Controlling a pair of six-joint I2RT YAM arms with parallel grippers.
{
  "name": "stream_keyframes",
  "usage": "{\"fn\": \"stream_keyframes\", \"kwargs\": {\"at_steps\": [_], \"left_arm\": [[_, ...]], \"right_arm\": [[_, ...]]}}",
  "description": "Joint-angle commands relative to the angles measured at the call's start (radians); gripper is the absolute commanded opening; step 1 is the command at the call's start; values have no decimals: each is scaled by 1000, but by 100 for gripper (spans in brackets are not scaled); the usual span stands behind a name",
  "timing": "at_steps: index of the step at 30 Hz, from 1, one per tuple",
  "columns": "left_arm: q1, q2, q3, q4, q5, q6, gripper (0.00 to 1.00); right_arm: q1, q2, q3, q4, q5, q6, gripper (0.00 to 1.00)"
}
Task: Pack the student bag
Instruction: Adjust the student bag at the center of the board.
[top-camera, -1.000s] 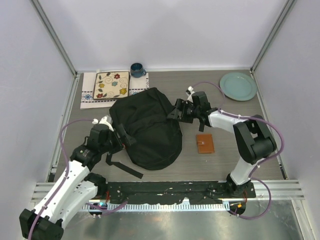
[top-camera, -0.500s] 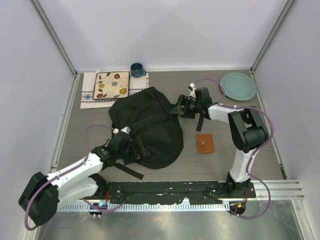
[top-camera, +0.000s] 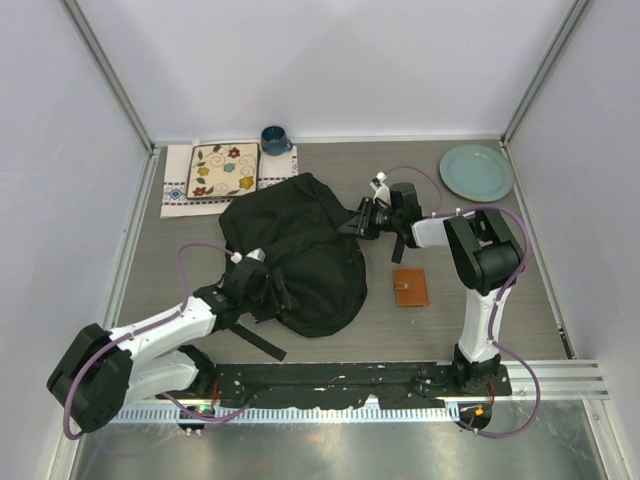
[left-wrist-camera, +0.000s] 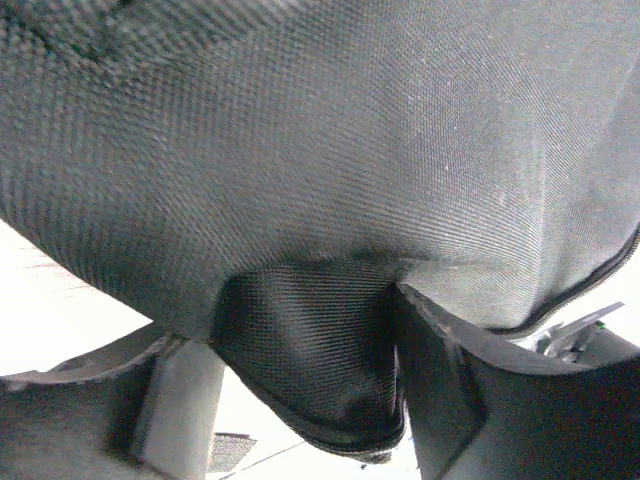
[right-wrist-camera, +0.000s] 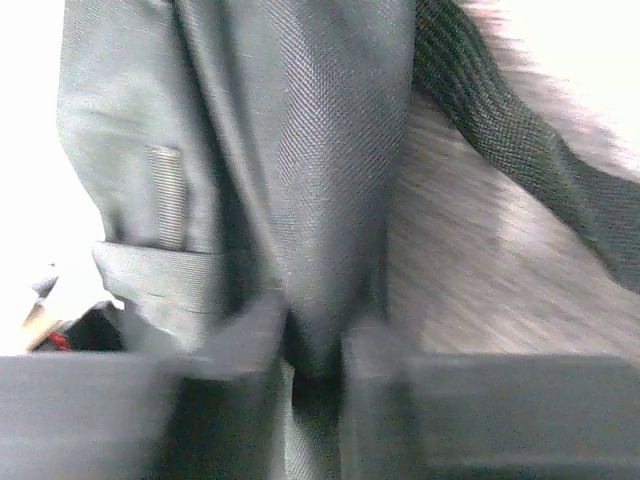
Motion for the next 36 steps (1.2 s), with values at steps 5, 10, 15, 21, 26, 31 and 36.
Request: {"fn": "stream_keyframes", "kwargs": {"at_steps": [5, 10, 15, 21, 26, 31, 36], "left_arm": [[26, 61, 141, -10, -147, 130, 54], [124, 109, 195, 54, -171, 238, 59], [170, 184, 299, 23, -157, 337, 93], [170, 68, 252, -92, -147, 303, 100], [171, -95, 169, -217, -132, 266, 100], [170, -137, 180, -444, -166, 255, 99], [170, -293, 207, -483, -172, 210, 100]], "right_arm": [[1, -206, -249, 257, 88, 160, 1], [15, -392, -491, 381, 278, 249, 1], [95, -453, -614, 411, 430, 327, 1], [185, -462, -648, 359, 524, 357, 30], [184, -475, -596, 242, 567, 303, 33], [184, -452, -567, 228, 554, 285, 40], [184, -461, -553, 193, 559, 271, 53]]}}
